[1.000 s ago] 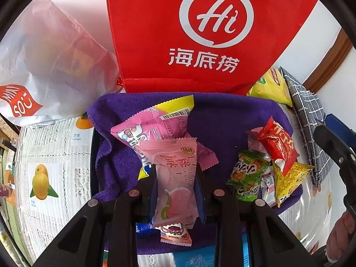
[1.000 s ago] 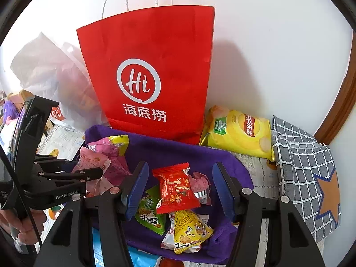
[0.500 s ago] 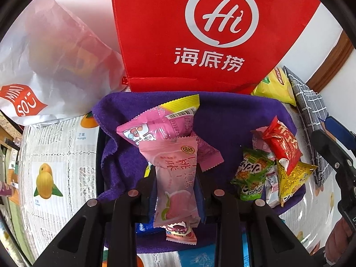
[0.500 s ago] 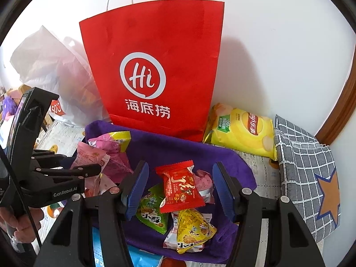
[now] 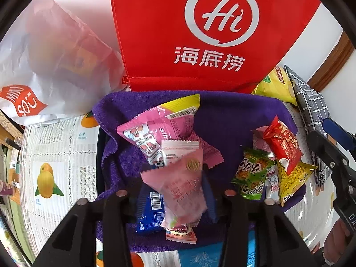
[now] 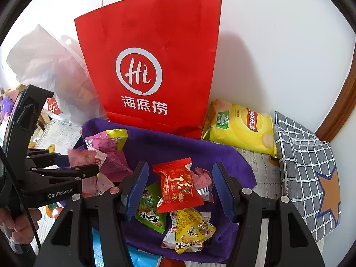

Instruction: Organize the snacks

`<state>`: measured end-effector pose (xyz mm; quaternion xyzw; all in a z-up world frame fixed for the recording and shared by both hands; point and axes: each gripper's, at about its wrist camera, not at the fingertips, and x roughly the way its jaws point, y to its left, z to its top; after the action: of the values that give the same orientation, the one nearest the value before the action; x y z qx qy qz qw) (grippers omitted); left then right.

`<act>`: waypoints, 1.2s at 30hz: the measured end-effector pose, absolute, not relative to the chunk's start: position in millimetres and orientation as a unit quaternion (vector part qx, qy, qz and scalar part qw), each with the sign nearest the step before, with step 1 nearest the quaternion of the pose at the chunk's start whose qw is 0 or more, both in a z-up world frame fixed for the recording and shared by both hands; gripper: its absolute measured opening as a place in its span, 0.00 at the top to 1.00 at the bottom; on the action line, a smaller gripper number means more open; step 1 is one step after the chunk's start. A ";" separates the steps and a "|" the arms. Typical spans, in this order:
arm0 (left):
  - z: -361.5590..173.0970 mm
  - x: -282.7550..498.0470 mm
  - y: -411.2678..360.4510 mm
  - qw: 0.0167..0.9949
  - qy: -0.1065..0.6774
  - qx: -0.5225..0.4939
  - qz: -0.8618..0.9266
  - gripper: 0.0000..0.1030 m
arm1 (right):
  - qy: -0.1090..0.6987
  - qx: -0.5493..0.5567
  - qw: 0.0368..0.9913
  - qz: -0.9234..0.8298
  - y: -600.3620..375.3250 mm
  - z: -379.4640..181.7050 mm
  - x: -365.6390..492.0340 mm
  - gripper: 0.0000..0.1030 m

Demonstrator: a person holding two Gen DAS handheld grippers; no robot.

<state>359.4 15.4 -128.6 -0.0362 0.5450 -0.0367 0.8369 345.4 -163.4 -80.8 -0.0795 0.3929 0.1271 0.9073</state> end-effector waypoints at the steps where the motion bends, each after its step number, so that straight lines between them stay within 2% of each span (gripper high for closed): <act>1: -126.8 358.8 14.5 0.839 0.541 -0.033 -0.036 0.50 | 0.394 -0.081 0.907 0.128 -162.7 -81.4 345.2 0.42; 8: -110.7 353.9 13.2 0.857 0.513 -0.035 -0.044 0.27 | 0.390 -0.089 0.908 0.126 -160.5 -80.8 344.0 0.42; 16: -89.4 346.3 14.8 0.879 0.476 -0.020 -0.037 0.16 | 0.393 -0.077 0.910 0.107 -169.3 -78.4 347.2 0.37; 31: -56.9 326.3 21.6 0.890 0.451 -0.024 -0.056 0.15 | 0.357 -0.048 0.929 0.089 -171.0 -46.0 318.0 0.26; 36: -43.1 315.8 26.4 0.894 0.441 -0.039 -0.066 0.15 | 0.390 -0.046 0.914 0.107 -166.7 -48.9 302.8 0.26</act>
<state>315.8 26.4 -43.1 -0.0386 0.4415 -0.0663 0.8940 302.8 -166.7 -48.9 -0.0460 0.3895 0.1068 0.9136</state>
